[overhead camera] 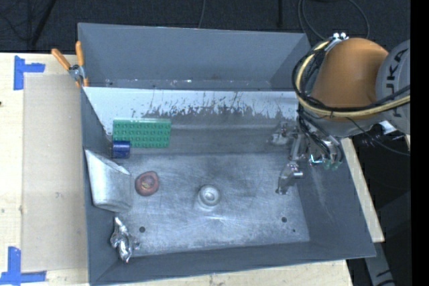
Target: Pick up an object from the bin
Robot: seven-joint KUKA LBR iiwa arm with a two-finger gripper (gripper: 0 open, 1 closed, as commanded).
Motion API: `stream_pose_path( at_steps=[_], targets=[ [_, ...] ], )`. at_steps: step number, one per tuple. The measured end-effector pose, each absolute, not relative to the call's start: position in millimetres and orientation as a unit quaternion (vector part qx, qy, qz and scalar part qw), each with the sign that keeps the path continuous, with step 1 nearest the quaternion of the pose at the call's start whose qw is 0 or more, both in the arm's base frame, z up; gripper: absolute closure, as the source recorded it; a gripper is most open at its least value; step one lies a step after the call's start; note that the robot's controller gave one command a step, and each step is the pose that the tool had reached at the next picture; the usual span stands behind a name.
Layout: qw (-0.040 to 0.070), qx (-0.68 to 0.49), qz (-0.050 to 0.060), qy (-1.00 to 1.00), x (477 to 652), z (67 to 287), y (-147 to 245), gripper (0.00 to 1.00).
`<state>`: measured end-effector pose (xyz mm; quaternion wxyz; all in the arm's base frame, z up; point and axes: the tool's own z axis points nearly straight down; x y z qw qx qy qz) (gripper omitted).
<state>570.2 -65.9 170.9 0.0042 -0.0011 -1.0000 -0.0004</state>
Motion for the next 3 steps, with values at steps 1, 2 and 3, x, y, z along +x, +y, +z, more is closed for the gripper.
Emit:
stream_pose_path(
  at_steps=[1, 2, 3],
  targets=[
    [-0.002, -0.019, -0.001, -1.000, 624.7, 70.4, -29.9, 0.00],
    [-0.002, 0.018, -0.001, -1.000, 618.5, 101.5, 30.3, 0.00],
    [0.002, 0.116, -0.001, -0.993, 551.1, 99.1, 68.5, 0.00]
  ],
)
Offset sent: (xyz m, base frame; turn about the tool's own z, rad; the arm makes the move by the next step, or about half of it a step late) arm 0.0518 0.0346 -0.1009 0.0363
